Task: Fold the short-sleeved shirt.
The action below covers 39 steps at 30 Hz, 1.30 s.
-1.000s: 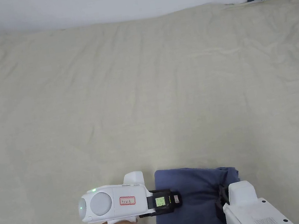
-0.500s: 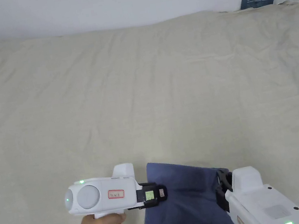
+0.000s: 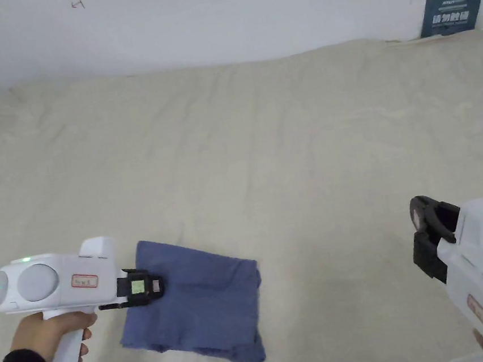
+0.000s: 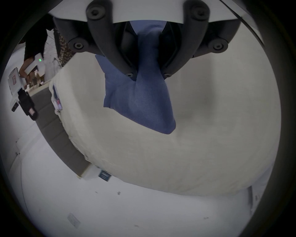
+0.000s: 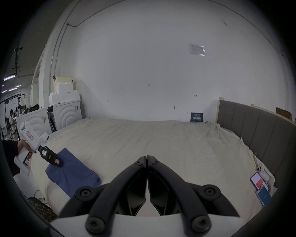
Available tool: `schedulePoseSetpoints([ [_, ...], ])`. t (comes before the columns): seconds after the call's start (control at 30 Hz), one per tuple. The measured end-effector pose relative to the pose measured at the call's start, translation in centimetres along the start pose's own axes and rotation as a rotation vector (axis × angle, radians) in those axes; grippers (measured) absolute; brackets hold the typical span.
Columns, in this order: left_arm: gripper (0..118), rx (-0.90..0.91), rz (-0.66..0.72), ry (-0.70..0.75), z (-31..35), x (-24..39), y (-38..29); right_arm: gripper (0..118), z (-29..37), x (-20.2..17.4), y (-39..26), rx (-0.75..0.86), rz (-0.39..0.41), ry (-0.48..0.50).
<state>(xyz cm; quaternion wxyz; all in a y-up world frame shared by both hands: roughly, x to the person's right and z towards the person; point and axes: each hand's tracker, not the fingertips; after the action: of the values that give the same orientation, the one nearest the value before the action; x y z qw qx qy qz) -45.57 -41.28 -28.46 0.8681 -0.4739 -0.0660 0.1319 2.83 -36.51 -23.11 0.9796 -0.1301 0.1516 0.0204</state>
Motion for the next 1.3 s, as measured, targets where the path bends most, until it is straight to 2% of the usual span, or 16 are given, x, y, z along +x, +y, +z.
schedulePoseSetpoints([
  [0.23,19,0.035,0.128,0.185,4.1,-11.1,1.6,0,-1.5,-1.2,0.4,-0.003,0.005,-0.002],
  [0.43,19,0.006,0.219,0.325,5.0,-18.0,1.9,0,-2.1,-1.4,-0.1,-0.037,0.008,-0.012],
  [0.63,19,-0.021,0.310,0.397,3.7,-21.7,1.4,0,-1.8,-1.4,-0.6,-0.074,0.017,0.002],
  [0.77,22,-0.047,0.312,0.421,2.1,-22.0,1.1,0,-0.8,-0.8,-0.6,-0.095,0.007,0.020],
  [0.83,44,-0.049,0.309,0.447,1.8,-21.7,1.0,0,-0.4,-0.3,-0.5,-0.104,0.012,0.019],
  [0.9,75,-0.040,0.293,0.531,1.6,-21.4,1.0,0,0.4,0.1,-0.2,-0.107,0.012,0.019],
  [1.0,112,0.045,0.255,0.598,2.6,-20.0,1.0,0,1.1,0.5,0.6,-0.100,0.009,0.015],
  [1.3,113,0.546,0.103,0.638,10.2,-9.5,1.3,0,2.5,0.7,3.2,-0.019,0.016,-0.024],
])
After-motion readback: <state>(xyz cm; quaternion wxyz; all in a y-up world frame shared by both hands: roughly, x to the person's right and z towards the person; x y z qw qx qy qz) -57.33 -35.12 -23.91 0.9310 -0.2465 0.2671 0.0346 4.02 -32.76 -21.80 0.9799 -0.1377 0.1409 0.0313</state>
